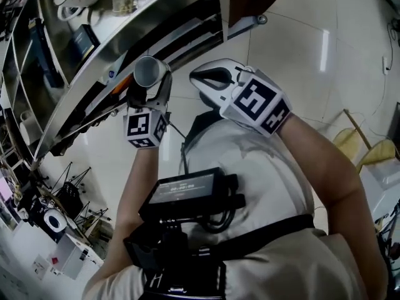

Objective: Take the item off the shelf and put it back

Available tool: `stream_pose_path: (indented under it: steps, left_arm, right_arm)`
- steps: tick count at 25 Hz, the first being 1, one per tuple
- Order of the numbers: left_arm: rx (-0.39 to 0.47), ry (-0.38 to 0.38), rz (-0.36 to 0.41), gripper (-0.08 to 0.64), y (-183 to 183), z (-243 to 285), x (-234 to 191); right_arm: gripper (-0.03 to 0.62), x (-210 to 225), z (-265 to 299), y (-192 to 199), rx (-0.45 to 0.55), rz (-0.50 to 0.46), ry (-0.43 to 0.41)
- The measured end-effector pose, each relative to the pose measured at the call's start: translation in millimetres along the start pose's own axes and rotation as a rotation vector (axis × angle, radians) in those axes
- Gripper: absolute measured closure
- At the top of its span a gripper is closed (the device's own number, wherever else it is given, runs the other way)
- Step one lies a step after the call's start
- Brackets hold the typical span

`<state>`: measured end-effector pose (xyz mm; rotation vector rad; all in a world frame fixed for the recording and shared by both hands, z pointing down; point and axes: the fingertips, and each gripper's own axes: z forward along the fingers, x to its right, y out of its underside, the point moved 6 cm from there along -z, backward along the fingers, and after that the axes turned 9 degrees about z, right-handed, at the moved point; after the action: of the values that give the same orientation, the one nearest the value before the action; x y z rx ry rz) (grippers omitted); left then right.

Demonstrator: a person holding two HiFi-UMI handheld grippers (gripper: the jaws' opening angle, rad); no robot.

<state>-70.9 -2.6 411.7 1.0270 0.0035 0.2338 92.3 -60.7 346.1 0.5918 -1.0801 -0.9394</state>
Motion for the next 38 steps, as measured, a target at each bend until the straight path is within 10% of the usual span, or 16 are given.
stream_pose_path:
  steps: [19, 38]
  left_arm:
    - [0.131, -0.064, -0.044, 0.261, -80, -108, 15]
    - [0.238, 0.043, -0.049, 0.260, -145, -156, -6]
  right_arm:
    - [0.586, -37, -8, -58, 0.089, -0.110, -0.155]
    - [0.586, -56, -8, -93, 0.177, -0.143, -0.175]
